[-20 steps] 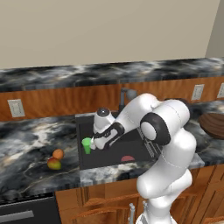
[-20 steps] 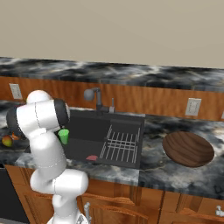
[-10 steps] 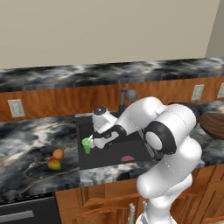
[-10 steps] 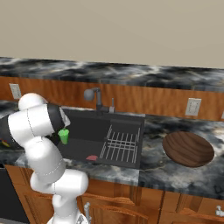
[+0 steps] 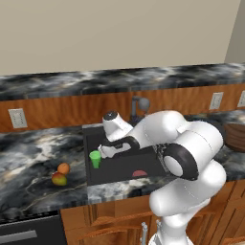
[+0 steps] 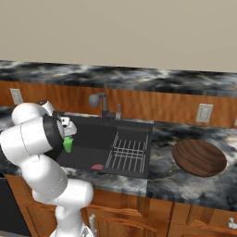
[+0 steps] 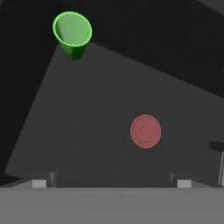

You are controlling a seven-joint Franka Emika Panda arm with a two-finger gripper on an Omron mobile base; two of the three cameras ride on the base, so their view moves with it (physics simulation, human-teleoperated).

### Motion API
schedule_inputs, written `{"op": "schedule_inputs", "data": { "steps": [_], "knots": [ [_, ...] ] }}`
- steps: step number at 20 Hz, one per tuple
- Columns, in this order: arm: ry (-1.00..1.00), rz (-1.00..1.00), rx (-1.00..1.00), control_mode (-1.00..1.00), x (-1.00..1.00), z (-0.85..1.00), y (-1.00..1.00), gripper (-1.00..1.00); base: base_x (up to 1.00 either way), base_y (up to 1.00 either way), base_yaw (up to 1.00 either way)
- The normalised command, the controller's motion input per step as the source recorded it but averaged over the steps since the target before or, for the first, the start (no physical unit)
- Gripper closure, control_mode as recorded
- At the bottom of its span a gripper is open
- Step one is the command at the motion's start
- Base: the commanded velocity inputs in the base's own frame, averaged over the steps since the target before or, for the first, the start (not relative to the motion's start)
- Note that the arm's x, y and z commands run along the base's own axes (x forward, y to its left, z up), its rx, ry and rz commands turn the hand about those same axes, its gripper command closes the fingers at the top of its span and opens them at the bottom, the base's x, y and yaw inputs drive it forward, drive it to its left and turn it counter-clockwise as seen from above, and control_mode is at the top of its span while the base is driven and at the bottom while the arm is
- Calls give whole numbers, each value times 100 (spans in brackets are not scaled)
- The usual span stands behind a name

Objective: Remove the mango and tangerine from the sink. Then move the bowl and cup from the counter to the sink for washing.

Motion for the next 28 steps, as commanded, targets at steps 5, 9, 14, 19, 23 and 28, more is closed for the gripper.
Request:
{"op": "schedule_inputs", "data": {
  "steps": [5, 9, 14, 19, 23, 28],
  "knots": [
    [3, -22, 0, -100, -22, 15, -31, -100, 0, 0, 0],
    [0, -19, 1, -100, -27, 12, -32, -100, 0, 0, 0],
    [0, -12, 3, -100, -32, 18, -32, -100, 0, 0, 0],
    [0, -11, 0, -100, -18, 13, -33, -100, 0, 0, 0],
    [-1, -4, 0, -100, -23, 13, -37, -100, 0, 0, 0],
    [-4, 0, 0, -100, -26, 14, -38, -100, 0, 0, 0]
  ]
}}
